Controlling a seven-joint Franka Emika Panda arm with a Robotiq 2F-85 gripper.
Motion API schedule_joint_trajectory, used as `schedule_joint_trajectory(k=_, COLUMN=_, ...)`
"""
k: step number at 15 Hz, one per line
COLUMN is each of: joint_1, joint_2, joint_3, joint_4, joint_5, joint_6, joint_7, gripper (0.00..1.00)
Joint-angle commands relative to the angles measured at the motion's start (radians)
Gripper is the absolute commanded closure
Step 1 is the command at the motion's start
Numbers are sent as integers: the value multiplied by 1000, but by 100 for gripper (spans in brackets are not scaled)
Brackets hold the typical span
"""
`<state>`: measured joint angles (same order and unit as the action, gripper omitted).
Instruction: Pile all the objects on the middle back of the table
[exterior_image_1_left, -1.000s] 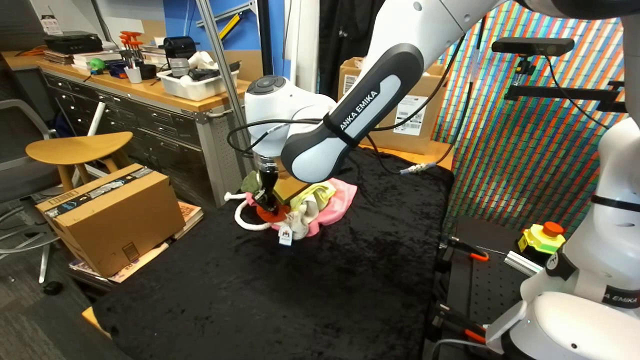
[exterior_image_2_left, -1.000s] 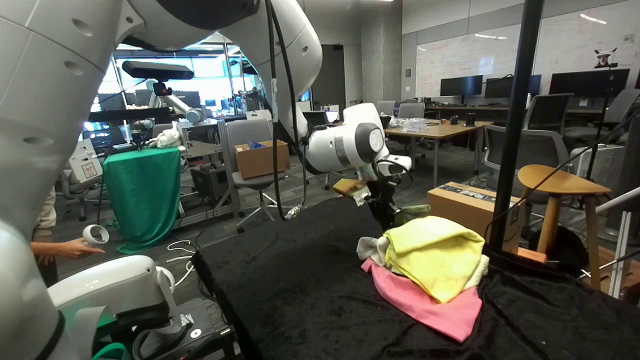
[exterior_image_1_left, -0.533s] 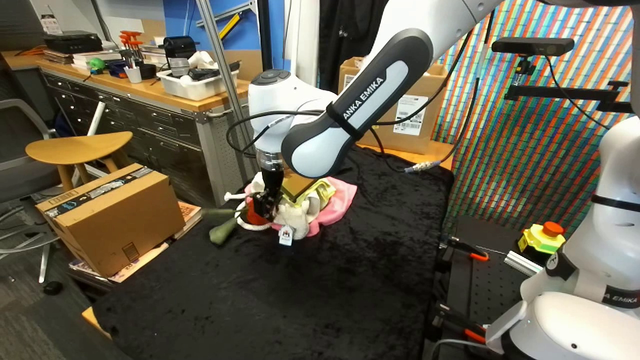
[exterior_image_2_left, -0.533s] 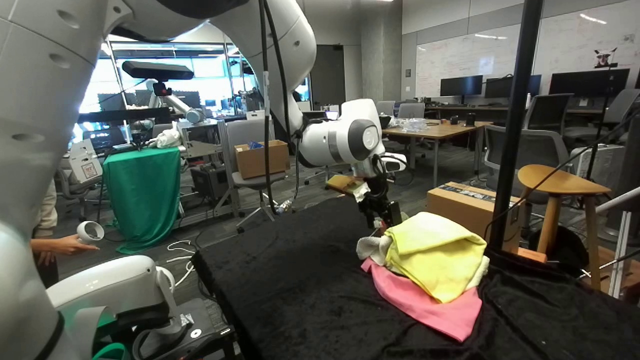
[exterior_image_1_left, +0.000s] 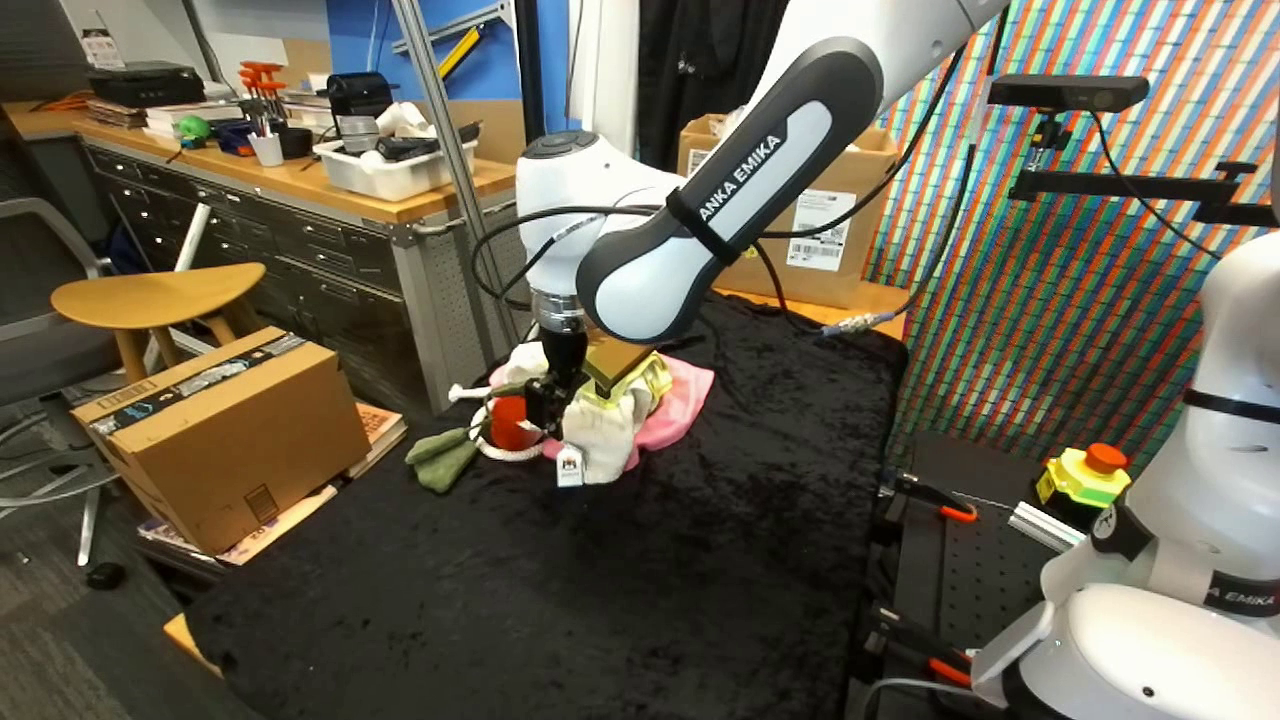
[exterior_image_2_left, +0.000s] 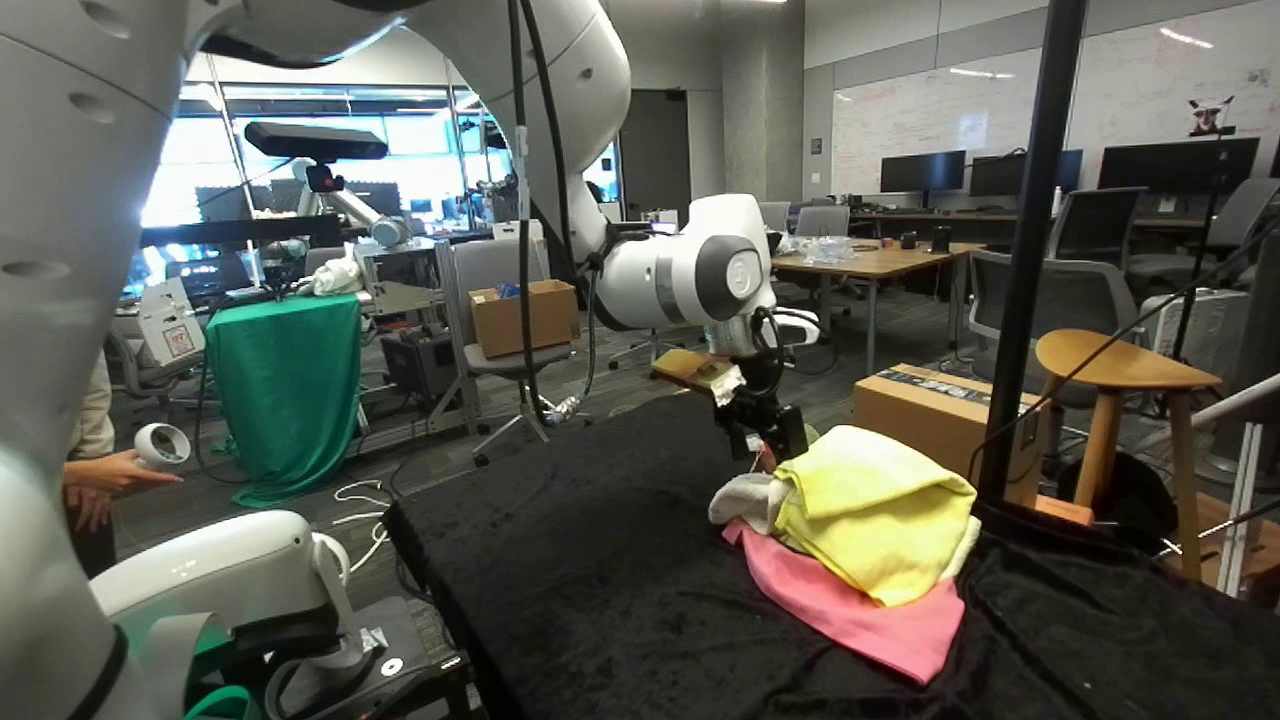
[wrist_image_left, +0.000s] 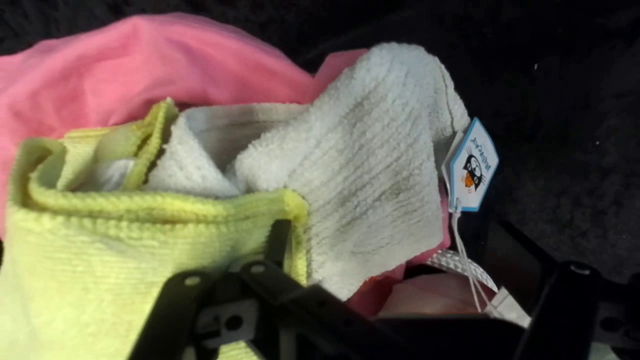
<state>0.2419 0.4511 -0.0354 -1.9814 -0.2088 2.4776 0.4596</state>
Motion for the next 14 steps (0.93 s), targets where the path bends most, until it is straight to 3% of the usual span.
schedule_joint_trajectory(k=1, joint_1=-27, joint_2=-110, joint_3=28, joint_4=-88, joint_5=35, joint_6=-33, joint_7=-88, gripper=0)
schedule_joint_trajectory(k=7, joint_1=-42, joint_2=-324, joint_3=95, joint_4=-211, joint_5=60, joint_6=-86, joint_7=-220, gripper=0)
schedule_joint_trajectory(k=14, joint_1=-48, joint_2=-617, joint_3=156, joint_4=-331, joint_5=208, joint_6=-291, joint_7=-427, gripper=0)
